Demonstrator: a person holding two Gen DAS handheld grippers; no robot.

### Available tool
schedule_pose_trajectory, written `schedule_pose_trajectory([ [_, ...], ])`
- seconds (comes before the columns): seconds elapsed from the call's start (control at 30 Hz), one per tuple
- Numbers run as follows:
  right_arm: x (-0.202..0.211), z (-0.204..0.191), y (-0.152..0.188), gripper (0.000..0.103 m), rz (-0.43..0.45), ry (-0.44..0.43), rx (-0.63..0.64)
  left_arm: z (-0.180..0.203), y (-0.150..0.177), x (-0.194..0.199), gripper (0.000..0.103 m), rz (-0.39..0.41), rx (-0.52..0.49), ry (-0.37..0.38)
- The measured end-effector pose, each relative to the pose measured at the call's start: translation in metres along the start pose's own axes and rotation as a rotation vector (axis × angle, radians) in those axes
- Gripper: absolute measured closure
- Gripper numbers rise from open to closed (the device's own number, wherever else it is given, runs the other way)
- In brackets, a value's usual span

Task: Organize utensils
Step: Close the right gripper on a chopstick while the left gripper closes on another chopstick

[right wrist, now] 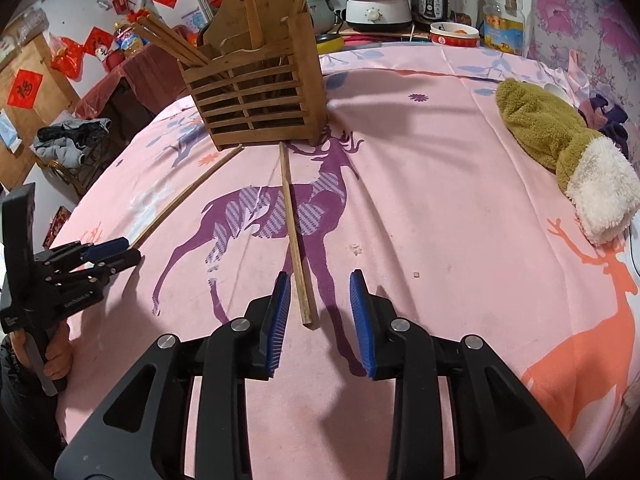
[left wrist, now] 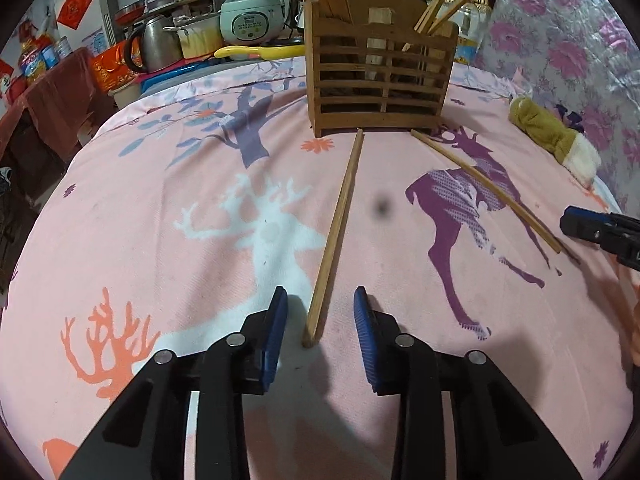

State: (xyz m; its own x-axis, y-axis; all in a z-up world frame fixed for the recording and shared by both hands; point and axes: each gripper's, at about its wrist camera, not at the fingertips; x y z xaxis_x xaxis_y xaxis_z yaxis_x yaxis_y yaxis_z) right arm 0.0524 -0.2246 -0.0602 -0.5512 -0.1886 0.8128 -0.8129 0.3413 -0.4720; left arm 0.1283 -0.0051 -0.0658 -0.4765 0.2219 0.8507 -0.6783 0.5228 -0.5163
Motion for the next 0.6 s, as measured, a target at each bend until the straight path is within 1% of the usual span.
schedule_pose_trajectory([
  [0.13,-0.002,-0.001,0.003,0.071,-0.011,0.0,0.006,0.001,0.001,0.0,0.07,0.0,-0.003,0.001],
  [0.2,-0.004,-0.003,0.005,0.071,-0.017,0.001,0.014,0.001,0.002,0.001,0.075,0.002,-0.012,0.003],
  [0.27,-0.006,-0.006,0.008,0.071,-0.023,0.001,0.027,0.002,0.002,0.002,0.077,0.004,-0.017,0.007],
  [0.47,-0.011,-0.012,0.013,0.072,-0.035,0.019,0.06,0.003,0.003,0.001,0.077,0.004,-0.02,0.004],
  [0.5,-0.013,-0.013,0.014,0.074,-0.038,0.027,0.065,0.003,0.003,0.001,0.077,0.004,-0.023,0.001],
  [0.53,-0.017,-0.013,0.015,0.078,-0.045,0.04,0.073,0.004,0.003,0.001,0.077,0.004,-0.025,0.0],
  [0.57,-0.02,-0.016,0.019,0.08,-0.033,0.068,0.099,0.004,0.003,0.001,0.078,0.004,-0.029,-0.002],
  [0.6,-0.02,-0.02,0.022,0.082,-0.021,0.094,0.129,0.005,0.003,0.002,0.086,0.008,-0.03,0.005],
])
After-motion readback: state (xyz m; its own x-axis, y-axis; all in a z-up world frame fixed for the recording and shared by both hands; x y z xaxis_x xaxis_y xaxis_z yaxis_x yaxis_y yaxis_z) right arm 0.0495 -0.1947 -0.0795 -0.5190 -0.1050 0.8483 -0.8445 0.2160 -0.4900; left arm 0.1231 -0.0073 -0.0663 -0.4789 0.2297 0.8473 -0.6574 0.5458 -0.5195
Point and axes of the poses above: each gripper's, at about its wrist camera, not at the fingertips, and x roughly against the way its jaws point, z to its right, y to its underside, and after that the axes turned 14 degrees about -x, right-handed
